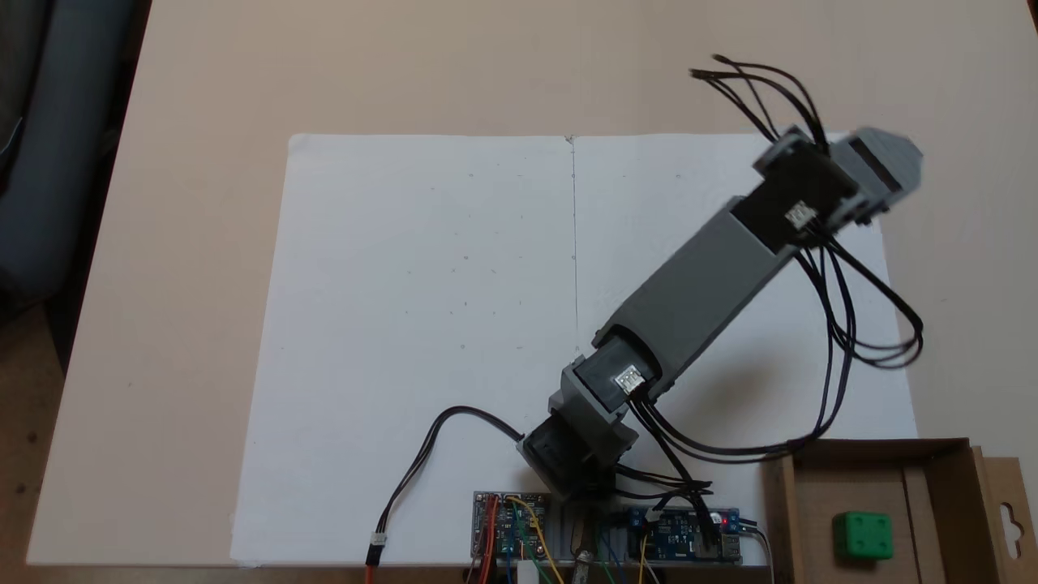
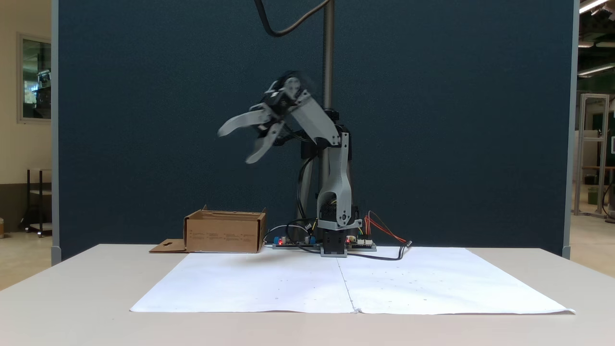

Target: Grasp a green dice and put it in the bin.

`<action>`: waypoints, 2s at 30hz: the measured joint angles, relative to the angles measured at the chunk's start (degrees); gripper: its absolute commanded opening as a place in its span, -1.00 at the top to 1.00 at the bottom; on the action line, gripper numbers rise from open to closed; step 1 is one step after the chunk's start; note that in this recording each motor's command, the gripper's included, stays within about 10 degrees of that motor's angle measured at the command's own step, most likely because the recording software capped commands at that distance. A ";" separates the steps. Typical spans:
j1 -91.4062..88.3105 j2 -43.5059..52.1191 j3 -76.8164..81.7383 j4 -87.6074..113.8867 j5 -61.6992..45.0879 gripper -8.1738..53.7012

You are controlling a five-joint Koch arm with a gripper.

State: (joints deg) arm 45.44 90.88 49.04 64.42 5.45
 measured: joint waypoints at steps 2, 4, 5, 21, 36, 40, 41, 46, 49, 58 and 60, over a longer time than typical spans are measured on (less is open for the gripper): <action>-6.06 0.44 0.00 -3.25 0.26 -0.66; -11.87 1.05 0.00 -6.33 0.26 -0.66; -14.50 1.58 0.26 -7.65 0.35 -0.66; -37.44 20.48 47.72 -35.33 -0.09 -0.67; -43.77 38.41 74.53 -64.86 -0.53 -0.67; -43.68 38.41 75.59 -72.07 -0.53 -0.67; -43.68 38.50 77.26 -74.18 -0.53 -0.67; -43.59 38.50 84.99 -83.14 -0.97 -0.66; -43.59 38.50 89.91 -88.68 -1.32 -0.65; -43.59 38.50 111.97 -105.29 -1.41 -0.62; -43.95 38.50 117.25 -109.34 -1.41 -0.62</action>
State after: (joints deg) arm 1.49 129.38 166.29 -44.91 4.04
